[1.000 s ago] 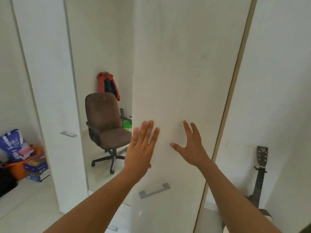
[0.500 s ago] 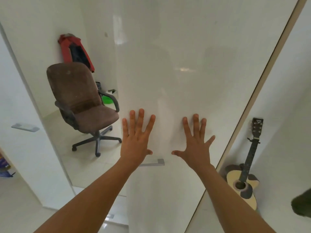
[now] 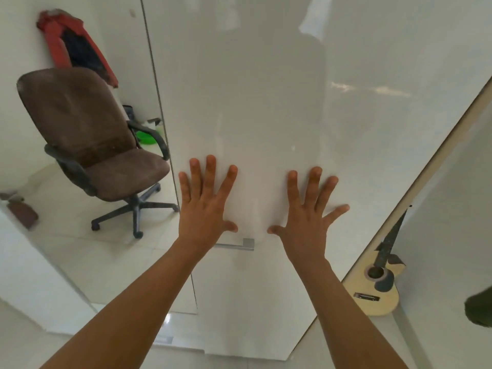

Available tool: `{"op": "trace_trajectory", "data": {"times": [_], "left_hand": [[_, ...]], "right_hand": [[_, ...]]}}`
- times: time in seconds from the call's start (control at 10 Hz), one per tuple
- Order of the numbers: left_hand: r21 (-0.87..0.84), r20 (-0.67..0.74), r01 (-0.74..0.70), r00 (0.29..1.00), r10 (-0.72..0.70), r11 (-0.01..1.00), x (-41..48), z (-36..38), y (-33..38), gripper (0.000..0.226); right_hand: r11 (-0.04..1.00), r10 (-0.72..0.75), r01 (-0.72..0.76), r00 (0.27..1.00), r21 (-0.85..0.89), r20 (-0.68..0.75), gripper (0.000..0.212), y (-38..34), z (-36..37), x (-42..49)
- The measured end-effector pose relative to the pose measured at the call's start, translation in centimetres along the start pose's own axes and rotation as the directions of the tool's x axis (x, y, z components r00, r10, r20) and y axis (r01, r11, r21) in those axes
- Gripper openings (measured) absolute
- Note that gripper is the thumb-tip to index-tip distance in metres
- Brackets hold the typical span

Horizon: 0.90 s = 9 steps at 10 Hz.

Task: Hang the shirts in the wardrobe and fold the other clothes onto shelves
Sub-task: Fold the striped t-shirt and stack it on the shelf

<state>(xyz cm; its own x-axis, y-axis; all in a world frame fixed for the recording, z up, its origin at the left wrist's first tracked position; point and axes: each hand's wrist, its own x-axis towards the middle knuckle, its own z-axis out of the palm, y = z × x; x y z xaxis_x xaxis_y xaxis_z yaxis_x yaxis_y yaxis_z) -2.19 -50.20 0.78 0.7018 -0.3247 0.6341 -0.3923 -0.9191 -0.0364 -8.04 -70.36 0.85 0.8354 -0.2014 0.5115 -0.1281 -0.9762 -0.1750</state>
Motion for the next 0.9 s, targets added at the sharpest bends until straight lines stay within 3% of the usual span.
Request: {"op": "trace_trajectory", "data": {"times": [0.2, 0.4, 0.6, 0.8, 0.9], "left_hand": [[-0.022, -0.02, -0.028, 0.999, 0.028, 0.999, 0.9, 1.5, -0.8, 0.165], [-0.023, -0.003, -0.003, 1.0, 0.003, 1.0, 0.4, 0.5, -0.2, 0.161], [-0.025, 0.089, 0.033, 0.996, -0.03, 0.999, -0.7, -2.5, 0.9, 0.149], [-0.112, 0.245, 0.116, 0.966, -0.085, 0.987, -1.4, -7.6, 2.2, 0.141], [-0.342, 0.365, 0.249, 0.924, -0.116, 0.906, -2.5, -9.8, 3.1, 0.121]], "right_hand": [[1.0, 0.0, -0.001, 0.998, -0.013, -0.064, 0.163, 0.0, 1.4, 0.7], [1.0, 0.016, -0.017, 0.999, -0.024, -0.032, 0.162, -0.3, 0.5, 0.4], [1.0, 0.004, -0.003, 0.998, -0.019, 0.066, 0.143, -0.6, -2.4, -0.9], [0.992, -0.094, 0.08, 0.984, 0.101, 0.15, 0.134, -0.1, -6.8, -2.3], [0.958, -0.107, 0.04, 0.969, 0.284, 0.223, 0.119, 0.6, -9.1, -3.8]]}}
